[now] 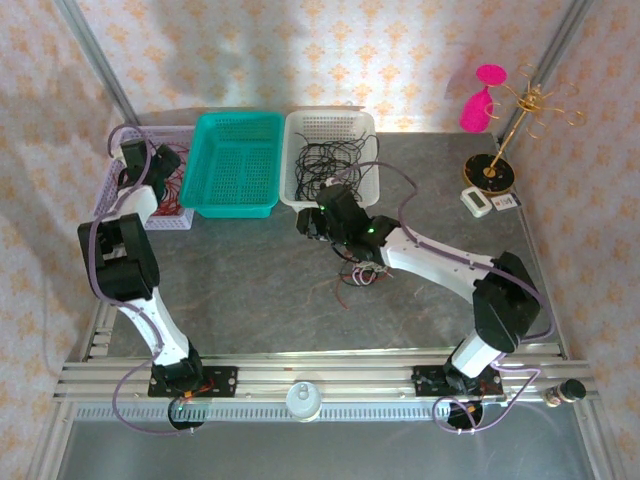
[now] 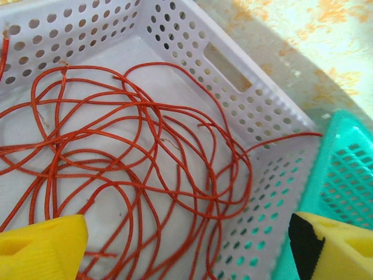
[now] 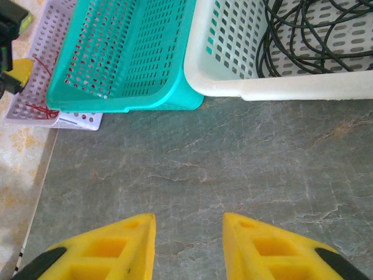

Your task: Untangle the cables

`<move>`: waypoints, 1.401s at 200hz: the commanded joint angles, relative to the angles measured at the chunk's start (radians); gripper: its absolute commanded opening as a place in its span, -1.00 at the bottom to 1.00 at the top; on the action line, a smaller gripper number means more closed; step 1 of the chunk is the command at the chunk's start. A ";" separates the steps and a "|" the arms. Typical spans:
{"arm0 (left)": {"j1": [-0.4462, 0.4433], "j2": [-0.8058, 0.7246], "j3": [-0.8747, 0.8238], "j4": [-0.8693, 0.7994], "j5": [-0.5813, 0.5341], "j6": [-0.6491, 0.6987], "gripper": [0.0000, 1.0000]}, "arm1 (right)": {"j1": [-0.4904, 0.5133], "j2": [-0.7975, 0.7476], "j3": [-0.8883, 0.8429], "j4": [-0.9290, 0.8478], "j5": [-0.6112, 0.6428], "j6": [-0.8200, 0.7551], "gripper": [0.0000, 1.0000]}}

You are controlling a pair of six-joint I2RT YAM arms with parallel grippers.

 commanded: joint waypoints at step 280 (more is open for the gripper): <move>-1.155 -0.622 -0.697 0.089 0.177 0.083 0.17 | -0.217 -0.613 -0.595 -0.229 0.047 0.067 -0.35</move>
